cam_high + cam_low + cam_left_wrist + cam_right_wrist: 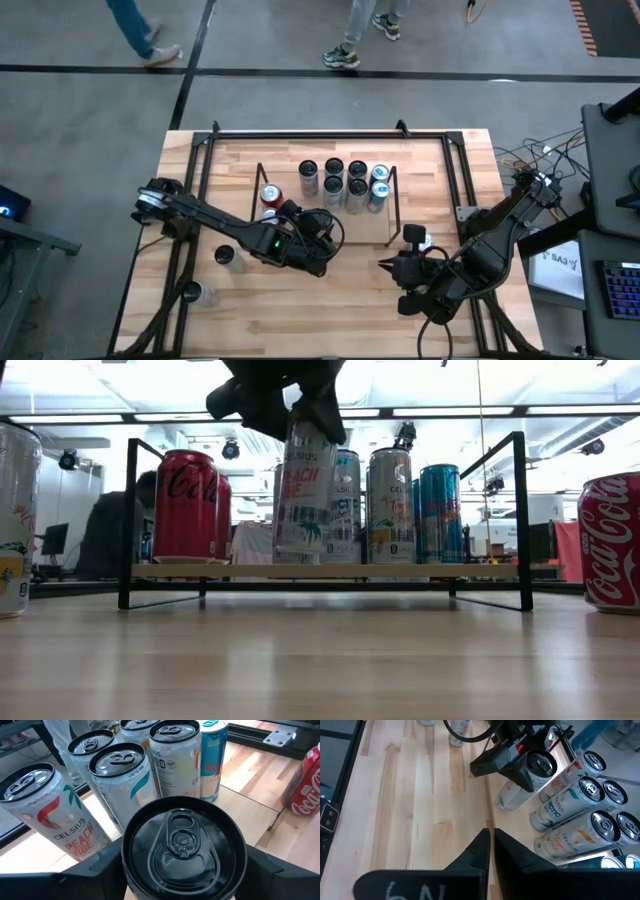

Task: Place canned beverage on shelf
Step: Put the right white and pink soda can on the shelf aligned with the other white and pink soda can

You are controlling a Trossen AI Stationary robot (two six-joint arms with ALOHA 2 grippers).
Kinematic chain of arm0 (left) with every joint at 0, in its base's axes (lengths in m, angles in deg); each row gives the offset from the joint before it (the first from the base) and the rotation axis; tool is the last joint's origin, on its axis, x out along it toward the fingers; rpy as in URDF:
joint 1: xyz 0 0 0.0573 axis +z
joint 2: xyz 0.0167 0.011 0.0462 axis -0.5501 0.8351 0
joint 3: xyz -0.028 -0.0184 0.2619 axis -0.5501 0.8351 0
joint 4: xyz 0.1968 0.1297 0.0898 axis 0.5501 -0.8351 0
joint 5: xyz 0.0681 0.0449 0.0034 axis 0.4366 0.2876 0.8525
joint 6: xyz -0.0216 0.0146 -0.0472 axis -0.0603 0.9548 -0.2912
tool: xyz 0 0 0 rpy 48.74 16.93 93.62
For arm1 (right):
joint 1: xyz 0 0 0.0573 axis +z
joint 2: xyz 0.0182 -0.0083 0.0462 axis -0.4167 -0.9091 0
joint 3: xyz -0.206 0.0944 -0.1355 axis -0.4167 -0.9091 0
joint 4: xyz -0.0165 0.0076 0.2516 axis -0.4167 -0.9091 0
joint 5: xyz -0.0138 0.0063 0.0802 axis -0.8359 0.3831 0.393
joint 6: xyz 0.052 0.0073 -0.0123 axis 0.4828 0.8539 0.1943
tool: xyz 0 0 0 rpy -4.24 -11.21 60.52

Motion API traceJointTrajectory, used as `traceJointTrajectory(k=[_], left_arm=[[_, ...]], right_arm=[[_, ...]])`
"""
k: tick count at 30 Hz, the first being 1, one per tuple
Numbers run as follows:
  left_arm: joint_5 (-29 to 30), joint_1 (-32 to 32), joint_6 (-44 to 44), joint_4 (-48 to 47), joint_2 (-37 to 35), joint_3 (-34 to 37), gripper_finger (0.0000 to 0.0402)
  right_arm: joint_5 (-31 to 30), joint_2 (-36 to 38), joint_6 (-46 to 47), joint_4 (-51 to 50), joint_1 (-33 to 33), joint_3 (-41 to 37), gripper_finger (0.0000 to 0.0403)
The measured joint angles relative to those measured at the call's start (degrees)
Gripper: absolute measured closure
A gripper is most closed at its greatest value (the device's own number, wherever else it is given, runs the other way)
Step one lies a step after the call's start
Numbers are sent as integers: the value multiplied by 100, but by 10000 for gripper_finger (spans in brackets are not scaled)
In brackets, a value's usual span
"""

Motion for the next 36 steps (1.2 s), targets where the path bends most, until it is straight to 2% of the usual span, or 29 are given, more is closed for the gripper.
traceJointTrajectory(k=[19, 29, 36], left_arm=[[258, 2, -258, 27, -9, 109, 115], [330, -37, 632, -7, -361, 111, 114], [677, -225, 1532, -183, -791, 111, 116]], right_arm=[[-141, 0, 0, 2, 0, 0, 390], [-122, -1, 320, 28, -177, 0, 390], [361, -177, 312, 44, -788, 0, 390]])
